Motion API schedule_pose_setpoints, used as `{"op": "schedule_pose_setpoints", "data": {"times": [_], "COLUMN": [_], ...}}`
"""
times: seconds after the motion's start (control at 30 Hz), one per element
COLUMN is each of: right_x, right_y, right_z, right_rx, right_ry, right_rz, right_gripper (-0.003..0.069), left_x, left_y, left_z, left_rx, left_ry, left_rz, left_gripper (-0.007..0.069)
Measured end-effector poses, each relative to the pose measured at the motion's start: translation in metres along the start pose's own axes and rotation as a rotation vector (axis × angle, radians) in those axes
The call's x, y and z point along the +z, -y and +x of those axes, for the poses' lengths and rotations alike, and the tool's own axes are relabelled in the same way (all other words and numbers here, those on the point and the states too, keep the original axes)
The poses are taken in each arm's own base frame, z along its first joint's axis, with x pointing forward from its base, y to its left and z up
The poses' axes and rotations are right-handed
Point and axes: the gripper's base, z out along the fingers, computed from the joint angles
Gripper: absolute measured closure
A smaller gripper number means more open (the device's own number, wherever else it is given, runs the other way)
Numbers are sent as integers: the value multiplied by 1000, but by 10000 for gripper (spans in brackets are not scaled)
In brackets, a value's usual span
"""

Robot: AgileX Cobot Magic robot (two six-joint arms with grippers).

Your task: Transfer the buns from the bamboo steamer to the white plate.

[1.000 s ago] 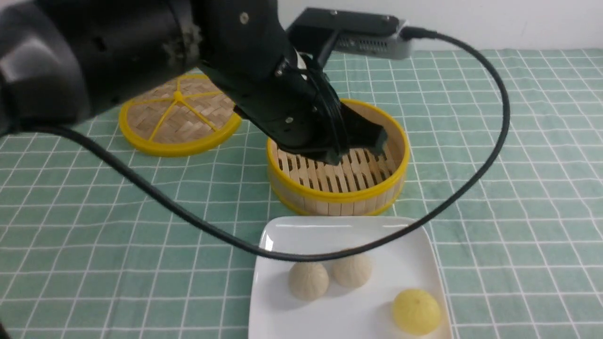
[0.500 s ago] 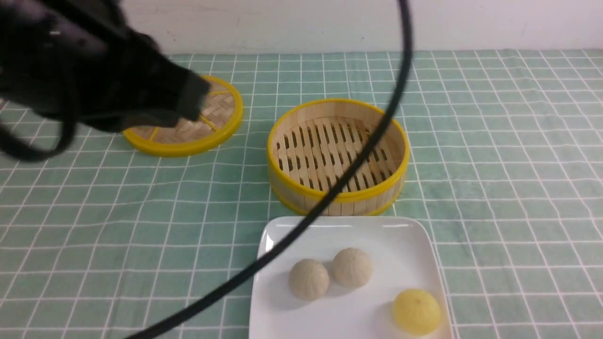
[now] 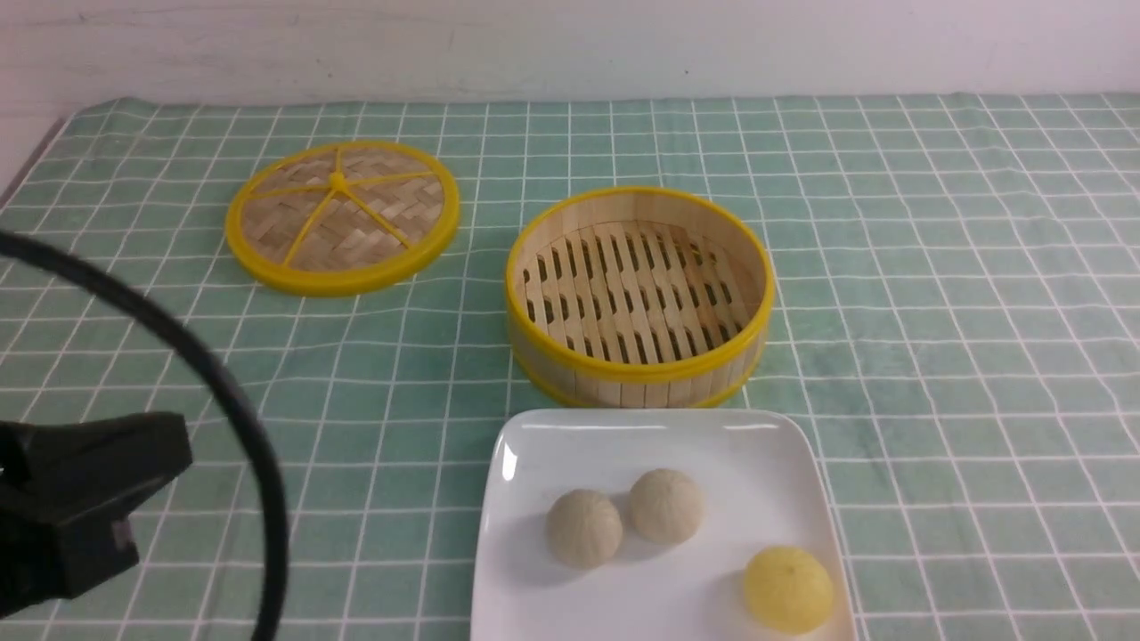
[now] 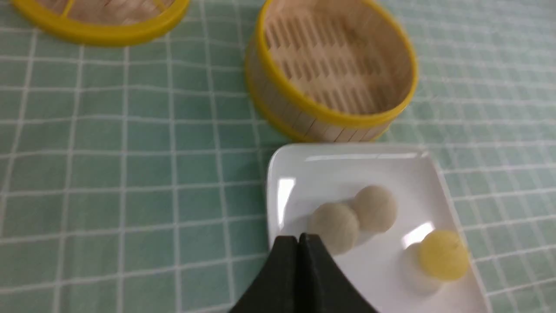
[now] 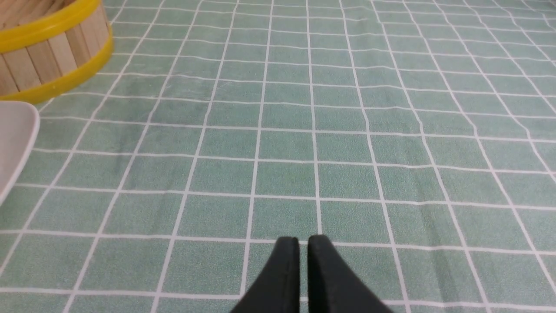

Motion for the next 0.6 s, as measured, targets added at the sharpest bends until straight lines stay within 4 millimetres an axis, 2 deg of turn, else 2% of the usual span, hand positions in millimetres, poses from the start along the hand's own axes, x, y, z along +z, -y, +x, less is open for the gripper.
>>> {"op": "schedule_pose_setpoints", "data": {"times": [0.13, 0.6], "right_x": [0, 0], "right_y": [0, 0], "right_z": [0, 0], "right_rx": [0, 0], "right_ry": [0, 1], "right_rz": [0, 0], "right_gripper": [596, 577], "left_x": [-2, 2], "left_y": [-1, -7], "left_z": [8, 18], "left_rx": [-2, 0], "left_ry": [130, 73], "left_rz": [108, 60], "left_gripper": [623, 610]}}
